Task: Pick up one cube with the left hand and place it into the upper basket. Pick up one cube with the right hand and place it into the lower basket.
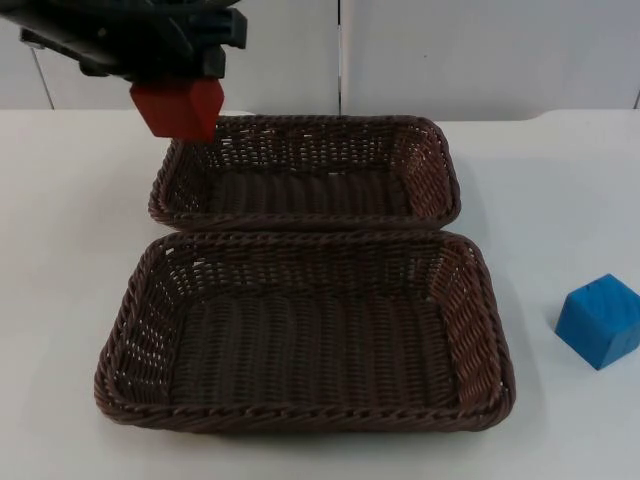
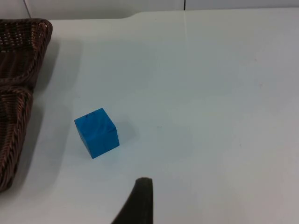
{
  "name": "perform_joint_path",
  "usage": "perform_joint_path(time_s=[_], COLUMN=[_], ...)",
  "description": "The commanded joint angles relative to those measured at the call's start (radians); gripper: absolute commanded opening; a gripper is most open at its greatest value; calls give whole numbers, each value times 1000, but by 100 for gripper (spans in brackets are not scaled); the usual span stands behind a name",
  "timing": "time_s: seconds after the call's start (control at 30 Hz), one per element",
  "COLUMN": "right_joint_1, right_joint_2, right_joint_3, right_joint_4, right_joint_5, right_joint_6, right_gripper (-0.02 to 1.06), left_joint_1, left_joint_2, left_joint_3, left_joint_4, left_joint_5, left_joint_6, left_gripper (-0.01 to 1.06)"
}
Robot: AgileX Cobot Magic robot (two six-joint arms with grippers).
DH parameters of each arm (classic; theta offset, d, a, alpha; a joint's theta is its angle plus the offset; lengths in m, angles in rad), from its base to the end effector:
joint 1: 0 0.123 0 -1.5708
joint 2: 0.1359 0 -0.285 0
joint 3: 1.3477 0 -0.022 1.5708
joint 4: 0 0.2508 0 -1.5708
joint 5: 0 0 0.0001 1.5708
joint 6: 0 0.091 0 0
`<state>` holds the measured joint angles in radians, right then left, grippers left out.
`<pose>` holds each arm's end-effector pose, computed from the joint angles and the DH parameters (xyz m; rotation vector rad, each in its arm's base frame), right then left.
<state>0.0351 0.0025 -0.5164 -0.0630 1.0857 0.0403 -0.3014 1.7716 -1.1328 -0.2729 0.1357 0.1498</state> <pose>-0.0073 -0.0053 0.2800 0.0097 2.0539 -0.0287 0.3712 -0.1189 0.2219 0.2241 2.2553 -0.2664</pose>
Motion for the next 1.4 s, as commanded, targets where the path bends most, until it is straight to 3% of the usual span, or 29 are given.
perform_joint_path(time_s=[0.0,0.57,0.73,1.37], right_joint_1=[-3,-3,-3,-3], right_joint_2=[-2,-2,-2,-2], right_joint_3=[1,1,1,1], right_joint_4=[-4,-5,-5,-5], right_joint_5=[-7,-7,-7,-7], right_joint_6=[-6,-7,-7,-7], right_gripper=[85,85,85,85], left_joint_1=[-6,-8,-43,-59], left_joint_2=[35,306,381,513], left_joint_3=[-44,-295,-360,-396], left_joint_4=[1,-3,-3,-26], left_joint_5=[-11,46,53,67], left_joint_6=[0,2,46,75], left_gripper=[0,0,0,0])
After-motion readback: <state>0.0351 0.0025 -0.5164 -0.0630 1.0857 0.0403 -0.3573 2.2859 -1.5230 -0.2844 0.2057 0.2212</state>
